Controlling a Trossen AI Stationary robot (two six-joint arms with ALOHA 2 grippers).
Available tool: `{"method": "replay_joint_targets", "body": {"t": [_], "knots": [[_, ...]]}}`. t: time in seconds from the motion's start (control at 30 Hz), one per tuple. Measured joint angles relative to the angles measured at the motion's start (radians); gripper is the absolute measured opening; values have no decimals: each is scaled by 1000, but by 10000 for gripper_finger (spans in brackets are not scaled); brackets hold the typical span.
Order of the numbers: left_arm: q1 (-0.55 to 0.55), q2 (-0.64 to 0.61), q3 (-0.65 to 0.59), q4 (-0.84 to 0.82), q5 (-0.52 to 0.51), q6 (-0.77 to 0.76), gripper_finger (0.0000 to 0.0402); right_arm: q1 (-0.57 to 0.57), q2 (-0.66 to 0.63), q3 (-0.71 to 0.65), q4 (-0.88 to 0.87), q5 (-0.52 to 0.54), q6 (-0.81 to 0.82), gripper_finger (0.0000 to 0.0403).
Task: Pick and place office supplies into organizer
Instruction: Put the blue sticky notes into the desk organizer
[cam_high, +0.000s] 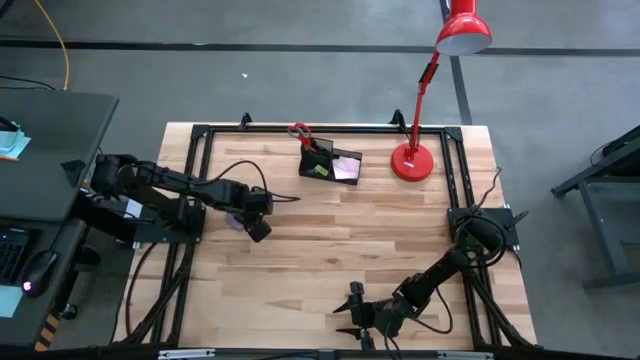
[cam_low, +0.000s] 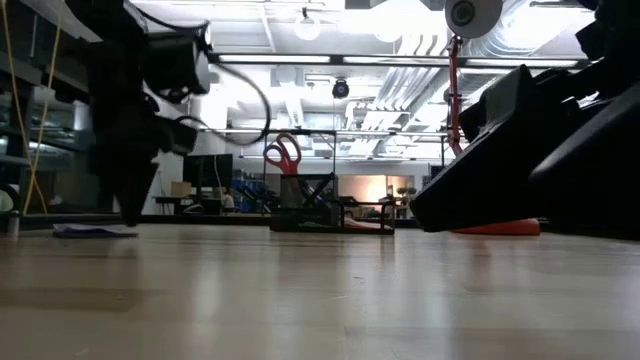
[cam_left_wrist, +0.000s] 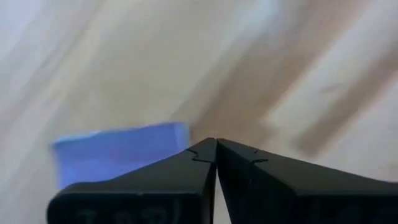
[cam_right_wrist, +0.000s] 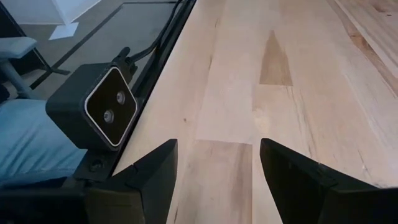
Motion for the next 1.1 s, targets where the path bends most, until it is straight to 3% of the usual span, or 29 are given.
{"method": "replay_joint_targets", "body": {"t": [0.2,0.47,0.73,1.1], "knots": [[-66,-25,3,173,58,0,1,0,0,0,-7,18,1,222],[-150,-26,28,81,-14,-82,29,0,0,0,-22,19,23,222],[-152,-26,39,-24,-56,-120,105,-2,0,0,-23,22,24,222],[-153,-26,34,-183,-202,-230,221,-1,0,0,-23,22,23,222]]}}
